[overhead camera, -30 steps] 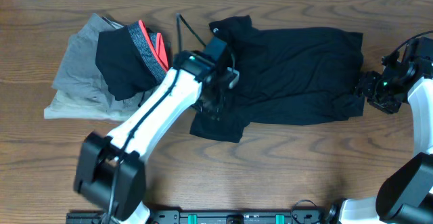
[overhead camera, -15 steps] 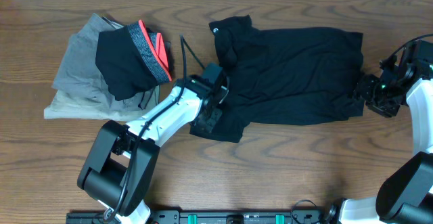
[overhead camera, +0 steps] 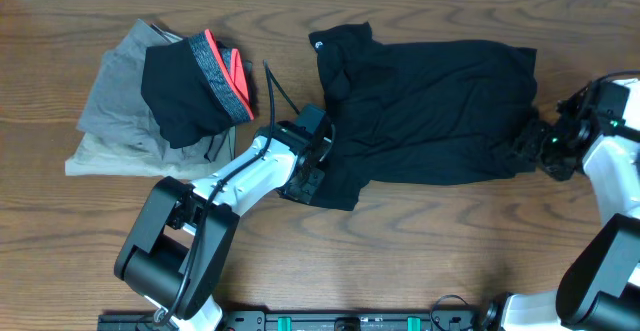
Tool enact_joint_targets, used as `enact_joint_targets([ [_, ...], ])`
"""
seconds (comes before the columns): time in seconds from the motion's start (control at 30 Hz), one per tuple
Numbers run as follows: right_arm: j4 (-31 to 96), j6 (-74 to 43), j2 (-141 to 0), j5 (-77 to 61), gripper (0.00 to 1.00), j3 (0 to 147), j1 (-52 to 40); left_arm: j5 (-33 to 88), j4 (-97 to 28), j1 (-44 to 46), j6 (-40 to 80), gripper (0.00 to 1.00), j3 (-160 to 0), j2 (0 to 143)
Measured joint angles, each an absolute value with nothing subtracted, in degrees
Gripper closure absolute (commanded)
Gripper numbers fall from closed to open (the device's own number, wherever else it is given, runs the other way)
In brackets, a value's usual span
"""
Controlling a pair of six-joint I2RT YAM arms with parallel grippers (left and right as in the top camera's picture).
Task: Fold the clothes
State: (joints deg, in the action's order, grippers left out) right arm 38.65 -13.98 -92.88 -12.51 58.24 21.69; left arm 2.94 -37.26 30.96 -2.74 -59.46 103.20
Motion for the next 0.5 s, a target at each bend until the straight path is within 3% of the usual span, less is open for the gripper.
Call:
enact_joint_targets([
  [0.23, 33.69, -15.51, -92.88, -16.67, 0.37, 52.18, 21.61, 2.94, -37.26, 30.96, -2.68, 0.94, -59.46, 103.20],
  [0.33, 30.98, -16.27, -92.88, -17.56, 0.50, 50.13, 21.26, 2.94, -37.23, 30.96, -2.52, 0.94, -59.46, 103.20],
  [0.5, 27.57, -17.50, -92.88, -18.74, 0.61, 47.55, 21.23, 2.92, -37.23, 30.96, -2.31, 0.94, -59.46, 103.20],
])
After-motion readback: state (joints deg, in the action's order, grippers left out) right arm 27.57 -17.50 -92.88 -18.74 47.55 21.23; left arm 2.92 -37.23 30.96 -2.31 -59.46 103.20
